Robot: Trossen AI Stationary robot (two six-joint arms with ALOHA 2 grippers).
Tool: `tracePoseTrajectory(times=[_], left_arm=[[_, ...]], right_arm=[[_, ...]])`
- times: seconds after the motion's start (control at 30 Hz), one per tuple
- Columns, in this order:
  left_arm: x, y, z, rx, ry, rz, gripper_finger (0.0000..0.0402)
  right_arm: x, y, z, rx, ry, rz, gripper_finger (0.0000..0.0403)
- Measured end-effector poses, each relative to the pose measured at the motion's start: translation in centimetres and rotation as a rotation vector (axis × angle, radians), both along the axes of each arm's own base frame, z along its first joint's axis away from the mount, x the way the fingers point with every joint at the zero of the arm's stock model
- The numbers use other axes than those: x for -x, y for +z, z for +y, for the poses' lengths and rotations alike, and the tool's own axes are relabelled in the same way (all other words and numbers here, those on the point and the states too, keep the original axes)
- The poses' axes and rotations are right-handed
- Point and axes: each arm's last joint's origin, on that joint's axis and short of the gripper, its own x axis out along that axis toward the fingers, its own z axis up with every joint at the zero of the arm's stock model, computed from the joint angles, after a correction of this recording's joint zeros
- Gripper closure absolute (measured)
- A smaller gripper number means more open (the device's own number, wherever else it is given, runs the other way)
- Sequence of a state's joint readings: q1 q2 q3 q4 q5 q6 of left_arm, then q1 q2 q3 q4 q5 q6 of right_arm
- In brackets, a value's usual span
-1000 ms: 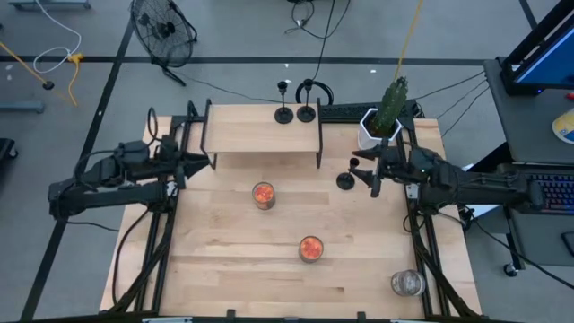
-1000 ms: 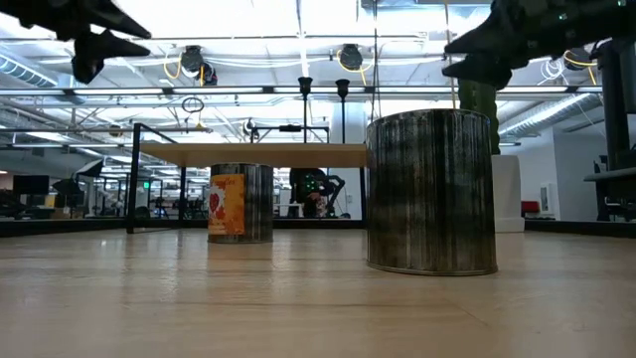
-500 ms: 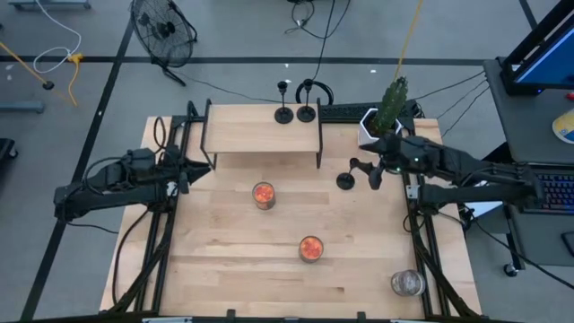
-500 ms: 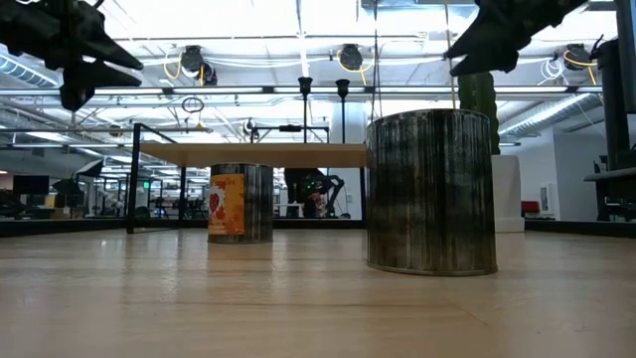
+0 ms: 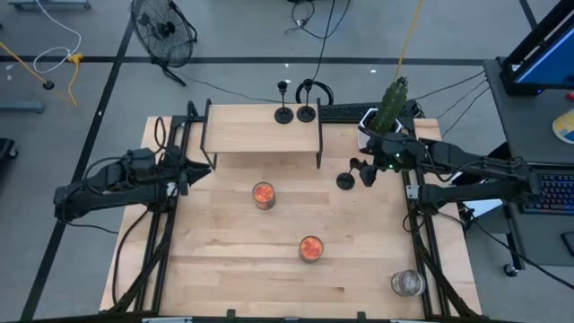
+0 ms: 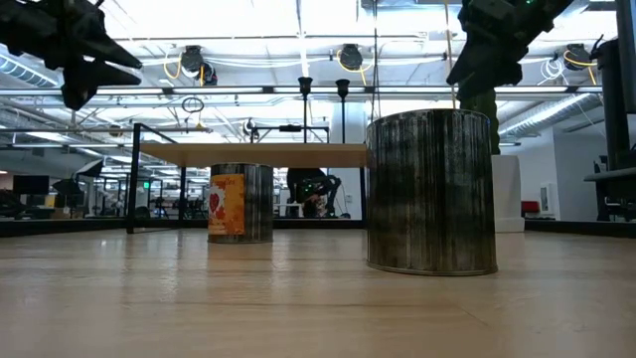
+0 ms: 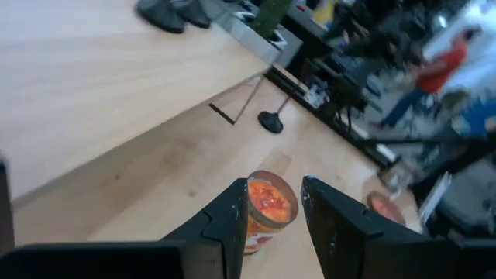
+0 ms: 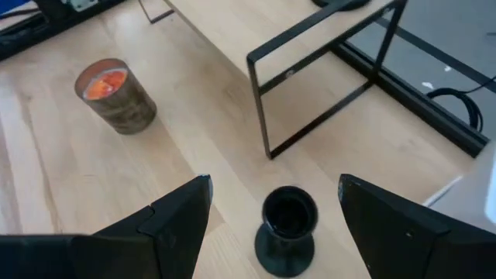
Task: Pick & Place candle stick holders
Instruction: Put the candle holder on the shelf
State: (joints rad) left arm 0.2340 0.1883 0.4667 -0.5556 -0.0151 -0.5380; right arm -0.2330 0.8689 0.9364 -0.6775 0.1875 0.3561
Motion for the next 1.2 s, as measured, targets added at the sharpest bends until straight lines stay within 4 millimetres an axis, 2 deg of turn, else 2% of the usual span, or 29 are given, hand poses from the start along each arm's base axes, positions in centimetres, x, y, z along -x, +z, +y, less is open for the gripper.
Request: tracePoseTrajectory(times=[0.17, 0.33, 0.5, 0.63, 0.77, 1.03, 1.2], left_arm=[[-0.1, 0.4, -0.1, -0.145, -0.09, -0.008, 0.0273], [-0.2, 0.3, -0.1, -0.18, -0.109, -0.014, 0.0273], [-1.0, -1.4, -0.1, -0.231, -0.157, -0.136, 0.0273], [-1.1, -3.5, -0.2, -0.187, -0.179, -0.169, 0.0273], [-1.0, -4.6, -0.3, -0.22, -0.199, -0.207, 0.0273], [-1.3, -5.5, -0.2, -0.209, -0.213, -0.177, 0.0273], [-1.3, -5.5, -0.3, -0.202, -0.216, -0.179, 0.0273]], right_arm=[[0.0, 0.6, -0.4, -0.014, -0.031, -0.005, 0.0129], [0.1, 0.0, -0.6, -0.077, -0.086, 0.063, 0.0129], [-0.4, -0.6, -1.0, -0.096, -0.104, 0.109, 0.0129], [-0.7, -0.8, -1.1, -0.103, -0.108, 0.117, 0.0129], [-0.8, -1.3, -1.5, -0.184, -0.153, 0.131, 0.0129], [-1.0, -1.8, -2.2, -0.215, -0.193, 0.148, 0.0131], [-0.9, -1.8, -2.6, -0.218, -0.215, 0.152, 0.0158]])
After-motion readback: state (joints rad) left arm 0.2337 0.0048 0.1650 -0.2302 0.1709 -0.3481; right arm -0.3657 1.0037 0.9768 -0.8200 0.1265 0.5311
